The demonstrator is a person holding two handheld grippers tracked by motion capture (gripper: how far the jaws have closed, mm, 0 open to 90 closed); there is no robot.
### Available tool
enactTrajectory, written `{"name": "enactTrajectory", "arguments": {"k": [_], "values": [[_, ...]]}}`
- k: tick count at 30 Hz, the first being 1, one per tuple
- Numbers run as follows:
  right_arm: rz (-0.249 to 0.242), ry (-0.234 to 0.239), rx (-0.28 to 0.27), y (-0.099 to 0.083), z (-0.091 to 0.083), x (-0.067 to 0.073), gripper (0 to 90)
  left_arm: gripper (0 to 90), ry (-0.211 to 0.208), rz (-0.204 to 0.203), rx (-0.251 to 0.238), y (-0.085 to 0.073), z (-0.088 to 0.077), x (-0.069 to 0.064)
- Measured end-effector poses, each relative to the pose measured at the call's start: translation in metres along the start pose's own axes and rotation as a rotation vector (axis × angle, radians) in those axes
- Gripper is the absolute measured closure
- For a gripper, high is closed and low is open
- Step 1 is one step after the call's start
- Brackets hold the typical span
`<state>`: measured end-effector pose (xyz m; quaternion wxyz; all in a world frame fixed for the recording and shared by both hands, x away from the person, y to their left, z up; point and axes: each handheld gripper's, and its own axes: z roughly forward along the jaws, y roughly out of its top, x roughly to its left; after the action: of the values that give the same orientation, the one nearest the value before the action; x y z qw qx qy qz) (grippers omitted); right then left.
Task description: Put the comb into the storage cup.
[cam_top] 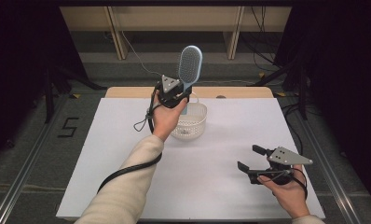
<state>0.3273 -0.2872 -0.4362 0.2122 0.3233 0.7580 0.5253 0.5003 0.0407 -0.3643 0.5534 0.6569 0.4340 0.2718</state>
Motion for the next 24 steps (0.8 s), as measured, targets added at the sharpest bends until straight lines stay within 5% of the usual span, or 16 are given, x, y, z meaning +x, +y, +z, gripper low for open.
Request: {"name": "enactTrajectory", "arguments": {"k": [24], "values": [[-0.001, 0.002, 0.0, -0.0002, 0.0002, -0.0002, 15.8, 69.6, 0.002, 0.003, 0.007, -0.0033, 0.0065, -0.0025]]}}
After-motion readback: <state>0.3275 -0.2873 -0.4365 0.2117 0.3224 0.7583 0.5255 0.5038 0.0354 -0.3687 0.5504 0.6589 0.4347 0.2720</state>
